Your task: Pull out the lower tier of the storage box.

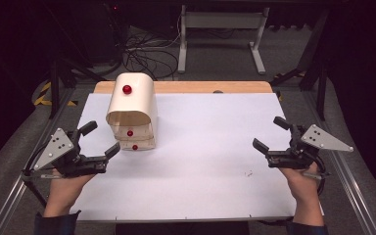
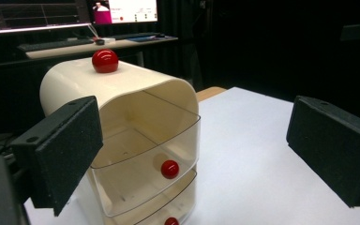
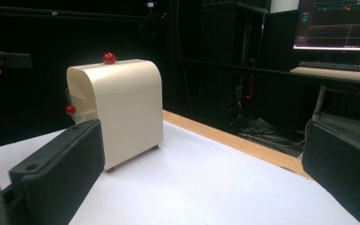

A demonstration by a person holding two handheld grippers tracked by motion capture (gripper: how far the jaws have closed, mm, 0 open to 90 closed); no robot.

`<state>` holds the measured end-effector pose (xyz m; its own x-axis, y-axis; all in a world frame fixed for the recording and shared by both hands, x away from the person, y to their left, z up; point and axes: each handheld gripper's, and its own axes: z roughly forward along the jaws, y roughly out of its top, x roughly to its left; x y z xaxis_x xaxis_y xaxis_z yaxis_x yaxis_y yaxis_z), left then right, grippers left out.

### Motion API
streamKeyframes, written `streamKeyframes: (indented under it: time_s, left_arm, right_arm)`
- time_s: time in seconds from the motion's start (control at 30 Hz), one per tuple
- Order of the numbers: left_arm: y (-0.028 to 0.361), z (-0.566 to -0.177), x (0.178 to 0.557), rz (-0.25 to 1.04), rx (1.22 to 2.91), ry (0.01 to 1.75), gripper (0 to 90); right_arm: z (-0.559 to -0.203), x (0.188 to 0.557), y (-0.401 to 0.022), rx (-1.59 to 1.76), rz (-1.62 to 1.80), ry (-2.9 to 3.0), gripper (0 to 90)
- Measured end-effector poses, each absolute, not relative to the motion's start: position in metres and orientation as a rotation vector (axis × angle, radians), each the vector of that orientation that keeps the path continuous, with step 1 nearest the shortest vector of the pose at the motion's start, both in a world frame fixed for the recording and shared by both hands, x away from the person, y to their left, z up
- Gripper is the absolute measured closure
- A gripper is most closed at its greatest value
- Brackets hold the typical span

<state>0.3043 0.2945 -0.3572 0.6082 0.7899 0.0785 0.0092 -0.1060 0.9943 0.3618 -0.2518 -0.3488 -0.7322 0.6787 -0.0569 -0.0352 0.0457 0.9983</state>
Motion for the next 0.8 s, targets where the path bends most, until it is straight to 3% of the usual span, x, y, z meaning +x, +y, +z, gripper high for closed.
streamKeyframes:
  time_s: [0.8]
  left_arm:
    - [0.280,-0.371,0.305,0.919,1.673,0.638,12.7]
  right_arm:
    - [-0.349,0.359,-0.250,0.672,1.727,1.788,0.3]
